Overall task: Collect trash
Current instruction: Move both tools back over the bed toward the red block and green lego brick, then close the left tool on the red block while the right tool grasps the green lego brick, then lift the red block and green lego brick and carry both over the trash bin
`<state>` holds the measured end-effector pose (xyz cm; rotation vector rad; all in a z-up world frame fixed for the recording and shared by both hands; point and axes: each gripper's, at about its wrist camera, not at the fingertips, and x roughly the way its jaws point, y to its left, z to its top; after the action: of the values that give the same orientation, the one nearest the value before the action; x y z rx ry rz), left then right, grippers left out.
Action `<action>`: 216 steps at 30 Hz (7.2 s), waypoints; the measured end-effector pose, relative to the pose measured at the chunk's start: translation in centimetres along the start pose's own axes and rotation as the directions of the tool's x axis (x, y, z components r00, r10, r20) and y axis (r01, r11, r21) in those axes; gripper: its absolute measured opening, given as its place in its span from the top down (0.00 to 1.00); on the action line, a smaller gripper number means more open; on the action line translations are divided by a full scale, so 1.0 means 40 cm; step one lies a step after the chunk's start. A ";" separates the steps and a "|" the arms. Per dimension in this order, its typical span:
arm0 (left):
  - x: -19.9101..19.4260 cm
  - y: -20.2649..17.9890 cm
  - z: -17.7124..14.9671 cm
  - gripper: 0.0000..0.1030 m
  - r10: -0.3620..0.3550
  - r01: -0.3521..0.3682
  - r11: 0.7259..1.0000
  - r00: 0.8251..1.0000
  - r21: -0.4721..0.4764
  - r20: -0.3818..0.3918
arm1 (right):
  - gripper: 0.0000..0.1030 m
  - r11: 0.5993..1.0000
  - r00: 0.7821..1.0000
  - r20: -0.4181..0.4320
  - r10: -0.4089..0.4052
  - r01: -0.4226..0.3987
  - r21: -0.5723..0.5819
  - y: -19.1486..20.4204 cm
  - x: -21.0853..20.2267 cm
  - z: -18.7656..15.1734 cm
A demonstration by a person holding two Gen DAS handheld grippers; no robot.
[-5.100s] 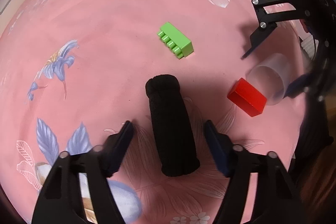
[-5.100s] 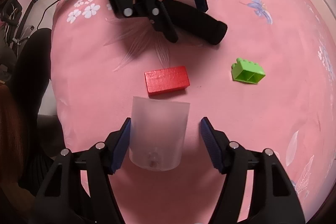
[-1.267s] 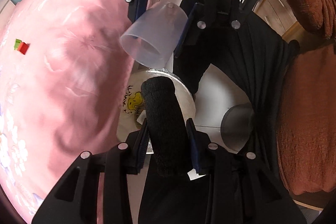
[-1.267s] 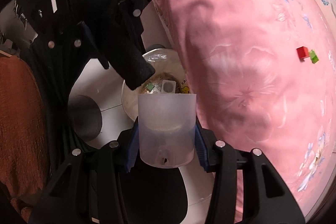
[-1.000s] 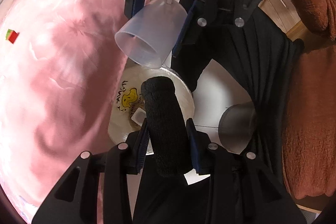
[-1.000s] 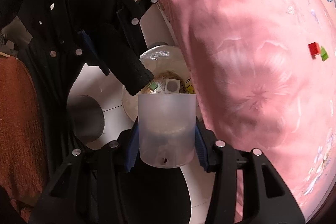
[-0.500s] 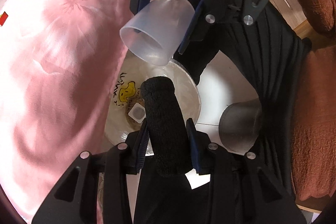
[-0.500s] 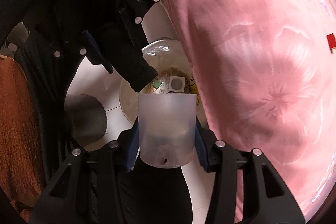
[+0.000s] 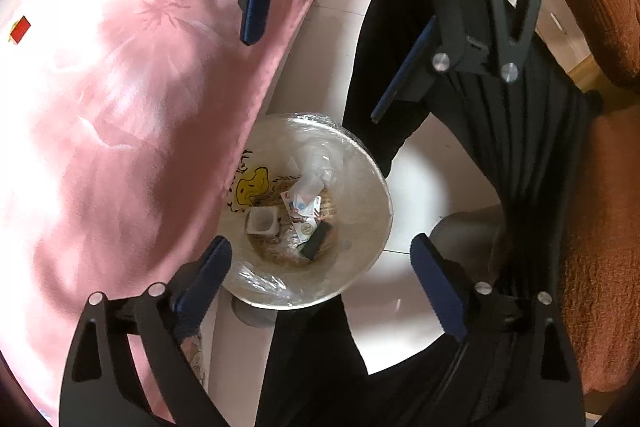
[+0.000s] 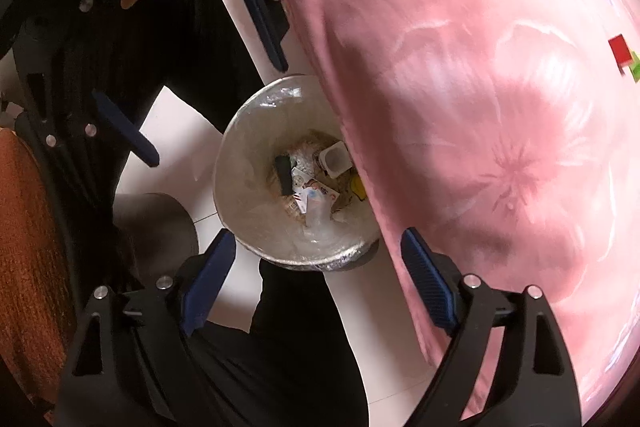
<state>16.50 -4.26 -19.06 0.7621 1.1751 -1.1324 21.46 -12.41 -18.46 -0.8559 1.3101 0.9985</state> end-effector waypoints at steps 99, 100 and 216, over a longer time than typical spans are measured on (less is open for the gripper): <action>-0.202 0.624 0.387 0.09 0.046 -0.049 0.996 0.998 0.071 0.035 | 0.18 0.996 0.999 0.050 0.003 0.001 -0.091 -0.818 -0.227 0.278; -0.201 0.625 0.389 0.09 0.046 -0.048 0.996 0.998 0.072 0.038 | 0.18 0.996 0.999 0.052 0.007 -0.002 -0.092 -0.830 -0.221 0.289; -0.340 0.092 0.189 0.57 0.137 -0.141 0.980 0.990 0.143 0.037 | 0.57 0.988 0.990 0.095 -0.108 0.117 -0.098 -0.160 -0.371 -0.024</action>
<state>22.45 -6.40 -4.39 0.9233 1.0082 -1.1164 27.21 -17.05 -4.06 -0.9423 1.1299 1.0105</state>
